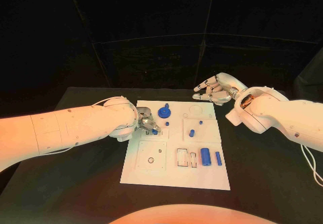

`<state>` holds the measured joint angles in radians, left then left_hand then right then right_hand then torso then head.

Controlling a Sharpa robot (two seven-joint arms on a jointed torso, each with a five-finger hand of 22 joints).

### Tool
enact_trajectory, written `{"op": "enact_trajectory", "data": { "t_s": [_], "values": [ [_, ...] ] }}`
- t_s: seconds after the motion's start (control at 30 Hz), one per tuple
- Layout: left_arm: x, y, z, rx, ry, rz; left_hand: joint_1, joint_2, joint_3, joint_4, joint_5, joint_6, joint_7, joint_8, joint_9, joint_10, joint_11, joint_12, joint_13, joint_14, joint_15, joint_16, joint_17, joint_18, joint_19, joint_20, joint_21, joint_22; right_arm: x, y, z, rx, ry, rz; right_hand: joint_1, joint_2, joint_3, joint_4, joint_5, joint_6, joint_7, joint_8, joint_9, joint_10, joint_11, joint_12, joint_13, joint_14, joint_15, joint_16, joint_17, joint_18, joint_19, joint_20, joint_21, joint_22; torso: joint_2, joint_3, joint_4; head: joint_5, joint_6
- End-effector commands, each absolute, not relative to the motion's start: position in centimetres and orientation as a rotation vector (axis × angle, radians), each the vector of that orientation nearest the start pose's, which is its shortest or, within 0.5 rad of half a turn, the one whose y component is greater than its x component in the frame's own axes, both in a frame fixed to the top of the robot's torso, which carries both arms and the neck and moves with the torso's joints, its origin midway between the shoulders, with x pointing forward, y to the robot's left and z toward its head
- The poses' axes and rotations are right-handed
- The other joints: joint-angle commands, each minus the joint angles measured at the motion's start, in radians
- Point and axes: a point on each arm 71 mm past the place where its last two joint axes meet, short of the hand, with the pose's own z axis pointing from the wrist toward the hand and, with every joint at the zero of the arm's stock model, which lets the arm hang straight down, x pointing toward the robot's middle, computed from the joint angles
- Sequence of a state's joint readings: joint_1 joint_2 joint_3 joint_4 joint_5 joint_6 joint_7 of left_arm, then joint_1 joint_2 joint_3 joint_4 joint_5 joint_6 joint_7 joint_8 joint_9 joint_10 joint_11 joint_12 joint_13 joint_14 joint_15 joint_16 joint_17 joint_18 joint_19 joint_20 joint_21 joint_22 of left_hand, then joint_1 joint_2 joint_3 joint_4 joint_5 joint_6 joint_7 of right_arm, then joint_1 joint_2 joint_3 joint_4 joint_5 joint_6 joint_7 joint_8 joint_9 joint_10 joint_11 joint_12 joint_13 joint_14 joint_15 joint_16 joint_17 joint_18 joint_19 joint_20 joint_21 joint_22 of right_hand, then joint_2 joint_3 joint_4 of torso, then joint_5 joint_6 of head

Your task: Assemble the parts on the task board

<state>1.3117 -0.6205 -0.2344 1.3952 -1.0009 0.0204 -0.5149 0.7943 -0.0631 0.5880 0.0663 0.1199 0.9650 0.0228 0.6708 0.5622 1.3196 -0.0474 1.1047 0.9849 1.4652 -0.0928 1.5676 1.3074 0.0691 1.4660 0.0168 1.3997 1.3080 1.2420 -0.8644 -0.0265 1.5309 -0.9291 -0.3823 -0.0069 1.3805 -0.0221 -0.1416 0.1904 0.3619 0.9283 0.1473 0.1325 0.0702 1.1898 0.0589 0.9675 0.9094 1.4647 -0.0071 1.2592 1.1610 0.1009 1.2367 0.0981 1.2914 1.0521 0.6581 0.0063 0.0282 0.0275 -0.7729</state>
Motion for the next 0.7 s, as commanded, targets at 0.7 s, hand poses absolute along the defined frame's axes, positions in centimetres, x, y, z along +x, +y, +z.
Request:
{"op": "enact_trajectory", "data": {
  "t_s": [0.7],
  "values": [
    [49.04, 14.86, -24.11, -0.119, 2.331, -0.41, 0.0, -0.009, -0.028, -0.01, -0.007, 0.008, -0.003, 0.007, -0.009, 0.009, 0.0, 0.007, 0.001, 0.106, -0.01, 0.003, 0.263, -0.016, 0.009, -0.008, 0.005, 0.022, 49.57, -21.21, -15.66, 0.322, 1.644, 0.941, 0.001, 0.007, -0.01, 0.003, 0.005, -0.007, 0.001, 0.006, -0.001, -0.001, 0.001, -0.001, -0.002, 0.022, -0.008, -0.004, 0.0, 0.008, 0.0, -0.002, -0.006, 0.0, 0.0, -0.0001, 0.0002, -0.002, -0.002]
  ]
}}
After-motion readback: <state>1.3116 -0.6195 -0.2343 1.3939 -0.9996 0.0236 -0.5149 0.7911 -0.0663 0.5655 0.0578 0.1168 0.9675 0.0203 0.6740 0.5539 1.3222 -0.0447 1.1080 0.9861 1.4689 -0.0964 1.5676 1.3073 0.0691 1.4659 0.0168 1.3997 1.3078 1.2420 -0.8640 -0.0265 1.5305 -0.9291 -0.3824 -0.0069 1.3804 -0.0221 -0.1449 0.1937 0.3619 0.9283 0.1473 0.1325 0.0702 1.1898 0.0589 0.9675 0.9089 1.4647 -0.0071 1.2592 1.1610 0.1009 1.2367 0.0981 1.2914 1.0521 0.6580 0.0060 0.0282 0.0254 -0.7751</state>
